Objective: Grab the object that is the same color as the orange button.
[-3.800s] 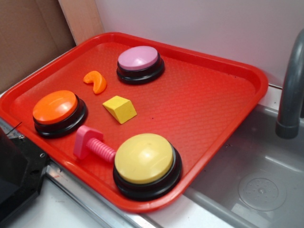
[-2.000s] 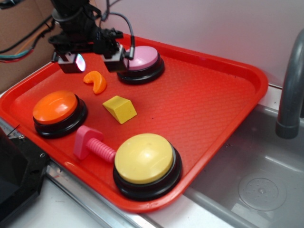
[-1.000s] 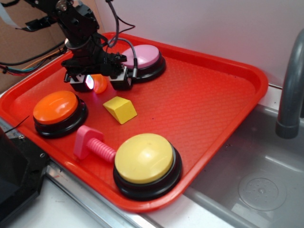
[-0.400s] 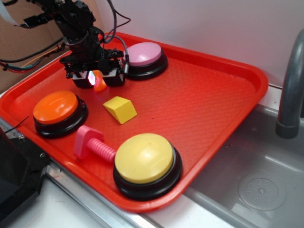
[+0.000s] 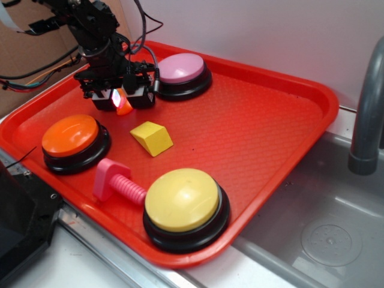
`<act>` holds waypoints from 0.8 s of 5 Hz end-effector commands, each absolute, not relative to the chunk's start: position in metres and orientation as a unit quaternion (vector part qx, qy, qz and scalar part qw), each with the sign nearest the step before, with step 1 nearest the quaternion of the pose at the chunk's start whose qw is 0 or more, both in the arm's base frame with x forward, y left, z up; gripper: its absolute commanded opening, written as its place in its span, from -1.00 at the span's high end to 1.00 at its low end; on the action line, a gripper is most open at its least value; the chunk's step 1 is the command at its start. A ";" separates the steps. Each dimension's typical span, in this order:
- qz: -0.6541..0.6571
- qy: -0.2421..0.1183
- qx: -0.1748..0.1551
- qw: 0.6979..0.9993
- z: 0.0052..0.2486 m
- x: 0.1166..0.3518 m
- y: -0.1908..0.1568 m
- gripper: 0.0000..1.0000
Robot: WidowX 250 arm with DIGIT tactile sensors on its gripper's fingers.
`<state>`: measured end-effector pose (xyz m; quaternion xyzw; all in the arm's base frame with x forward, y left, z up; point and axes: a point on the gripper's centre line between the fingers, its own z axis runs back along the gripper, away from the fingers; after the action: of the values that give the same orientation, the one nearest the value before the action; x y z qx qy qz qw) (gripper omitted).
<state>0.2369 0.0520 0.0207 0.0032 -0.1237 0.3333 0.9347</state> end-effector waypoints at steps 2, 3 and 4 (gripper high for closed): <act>0.337 -0.116 -0.008 0.934 0.094 0.247 0.030 1.00; 0.280 -0.055 -0.020 0.958 0.127 0.245 -0.006 1.00; 0.212 -0.007 -0.017 0.977 0.156 0.245 -0.036 1.00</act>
<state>0.2386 -0.0353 0.1433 -0.0124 0.0094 0.2228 0.9747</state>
